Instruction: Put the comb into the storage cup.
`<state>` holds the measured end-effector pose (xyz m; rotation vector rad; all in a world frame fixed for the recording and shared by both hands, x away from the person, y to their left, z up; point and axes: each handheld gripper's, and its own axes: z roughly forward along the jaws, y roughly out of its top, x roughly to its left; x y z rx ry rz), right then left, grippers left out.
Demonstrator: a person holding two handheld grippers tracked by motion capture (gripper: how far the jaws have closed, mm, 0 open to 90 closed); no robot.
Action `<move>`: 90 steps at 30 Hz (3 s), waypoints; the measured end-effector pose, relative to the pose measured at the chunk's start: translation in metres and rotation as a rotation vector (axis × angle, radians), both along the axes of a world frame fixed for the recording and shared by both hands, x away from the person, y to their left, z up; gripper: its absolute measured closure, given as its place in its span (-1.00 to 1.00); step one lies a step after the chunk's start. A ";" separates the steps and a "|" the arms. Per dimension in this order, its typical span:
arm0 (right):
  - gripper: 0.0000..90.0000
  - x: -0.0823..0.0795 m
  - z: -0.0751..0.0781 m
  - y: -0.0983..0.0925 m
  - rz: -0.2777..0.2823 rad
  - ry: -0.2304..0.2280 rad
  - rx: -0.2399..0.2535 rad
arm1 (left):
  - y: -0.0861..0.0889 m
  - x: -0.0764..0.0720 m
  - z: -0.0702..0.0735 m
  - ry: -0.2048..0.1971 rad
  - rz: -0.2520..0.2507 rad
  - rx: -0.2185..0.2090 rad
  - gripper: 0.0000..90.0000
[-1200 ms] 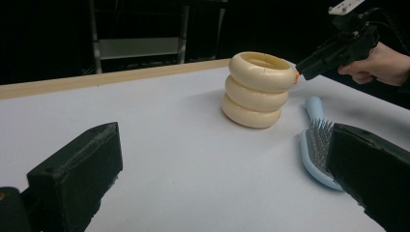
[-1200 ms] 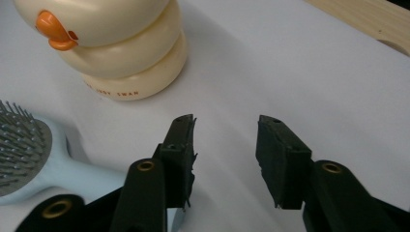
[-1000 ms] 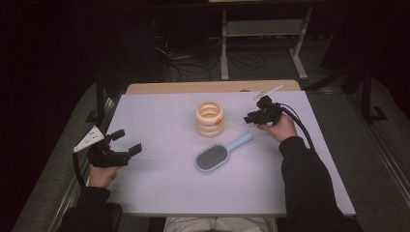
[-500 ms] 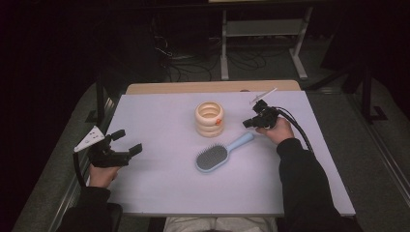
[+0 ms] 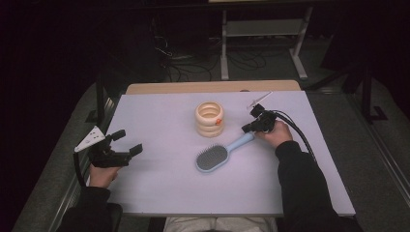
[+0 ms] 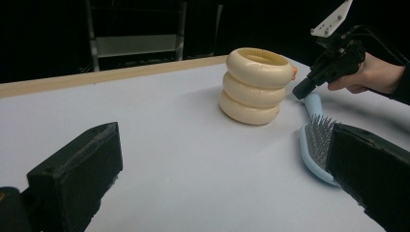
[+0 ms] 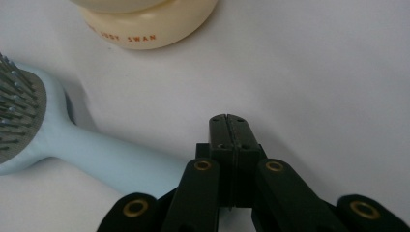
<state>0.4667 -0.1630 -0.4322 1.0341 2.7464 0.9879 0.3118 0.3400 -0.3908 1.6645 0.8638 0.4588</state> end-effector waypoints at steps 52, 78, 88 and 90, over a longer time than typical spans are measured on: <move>0.97 -0.048 0.001 -0.007 0.135 0.019 -0.138 | -0.002 -0.001 -0.001 0.003 -0.010 0.009 -1.00; 0.97 -0.079 0.005 -0.009 0.190 0.005 -0.167 | -0.003 -0.001 -0.001 0.008 -0.012 0.017 -1.00; 0.97 -0.088 0.005 -0.009 0.196 0.007 -0.170 | -0.003 -0.001 -0.001 0.009 -0.011 0.019 -1.00; 0.97 -0.089 0.005 -0.009 0.194 0.008 -0.174 | -0.003 -0.001 -0.001 0.009 -0.011 0.019 -1.00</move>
